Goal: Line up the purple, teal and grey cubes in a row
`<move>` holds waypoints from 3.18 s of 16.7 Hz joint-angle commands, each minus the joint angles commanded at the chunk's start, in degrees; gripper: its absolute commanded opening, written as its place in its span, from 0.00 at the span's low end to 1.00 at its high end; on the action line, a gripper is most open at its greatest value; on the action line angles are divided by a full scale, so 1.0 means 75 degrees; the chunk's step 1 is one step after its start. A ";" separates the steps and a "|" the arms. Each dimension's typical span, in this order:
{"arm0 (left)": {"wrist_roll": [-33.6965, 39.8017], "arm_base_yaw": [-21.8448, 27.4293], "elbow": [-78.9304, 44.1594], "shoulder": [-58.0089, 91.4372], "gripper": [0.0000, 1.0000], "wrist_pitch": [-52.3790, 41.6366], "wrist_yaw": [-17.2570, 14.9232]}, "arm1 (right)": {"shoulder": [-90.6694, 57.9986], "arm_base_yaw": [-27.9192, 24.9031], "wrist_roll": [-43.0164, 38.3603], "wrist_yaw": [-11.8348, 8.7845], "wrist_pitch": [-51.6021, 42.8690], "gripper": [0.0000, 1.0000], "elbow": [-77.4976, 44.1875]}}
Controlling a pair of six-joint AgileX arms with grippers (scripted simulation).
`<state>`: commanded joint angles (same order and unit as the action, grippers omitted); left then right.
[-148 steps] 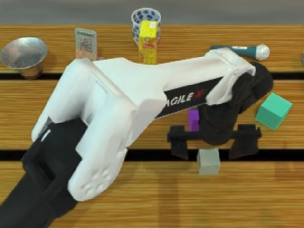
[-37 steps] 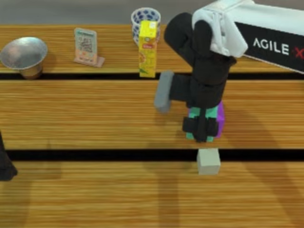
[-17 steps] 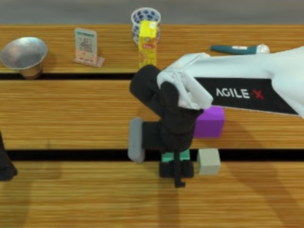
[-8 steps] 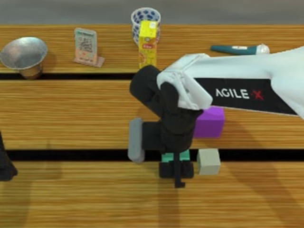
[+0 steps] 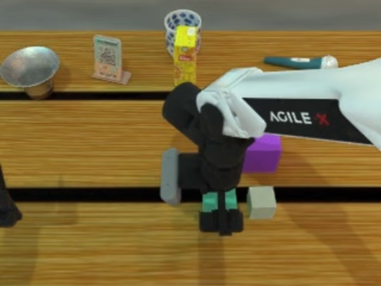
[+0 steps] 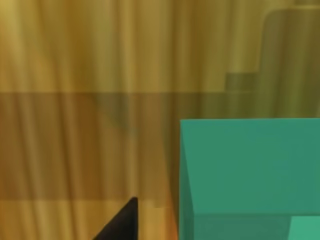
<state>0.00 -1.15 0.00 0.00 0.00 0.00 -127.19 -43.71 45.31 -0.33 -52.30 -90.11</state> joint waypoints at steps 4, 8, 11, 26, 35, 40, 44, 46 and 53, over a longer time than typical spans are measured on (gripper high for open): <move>0.0000 0.0000 0.0000 0.0000 1.00 0.0000 0.0000 | 0.0000 0.0000 0.0000 0.0000 0.0000 1.00 0.0000; 0.0000 0.0000 0.0000 0.0000 1.00 0.0000 0.0000 | 0.0011 0.0007 0.0005 0.0000 -0.0027 1.00 -0.0025; 0.0000 0.0000 0.0000 0.0000 1.00 0.0000 0.0000 | 0.0178 -0.0017 0.0023 0.0000 -0.0561 1.00 -0.0402; 0.0000 0.0000 0.0000 0.0000 1.00 0.0000 0.0000 | 0.0254 0.0240 -0.1195 0.0020 -0.2014 1.00 -0.1703; 0.0000 0.0000 0.0000 0.0000 1.00 0.0000 0.0000 | -0.0827 0.1405 -0.6907 0.0033 -0.2757 1.00 -0.3259; 0.0000 0.0000 0.0000 0.0000 1.00 0.0000 0.0000 | -0.1114 0.2003 -0.9308 0.0068 -0.2966 1.00 -0.3897; 0.0000 0.0000 0.0000 0.0000 1.00 0.0000 0.0000 | -0.1142 0.2156 -0.9783 0.0081 -0.2987 1.00 -0.4046; 0.0000 0.0000 0.0000 0.0000 1.00 0.0000 0.0000 | -0.1142 0.2156 -0.9783 0.0081 -0.2987 1.00 -0.4046; 0.0000 0.0000 0.0000 0.0000 1.00 0.0000 0.0000 | -0.1417 0.2149 -0.9792 0.0084 -0.1727 1.00 -0.3099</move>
<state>0.00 -1.15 0.00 0.00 0.00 0.00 -137.82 -27.59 -28.13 0.30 -65.25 -113.36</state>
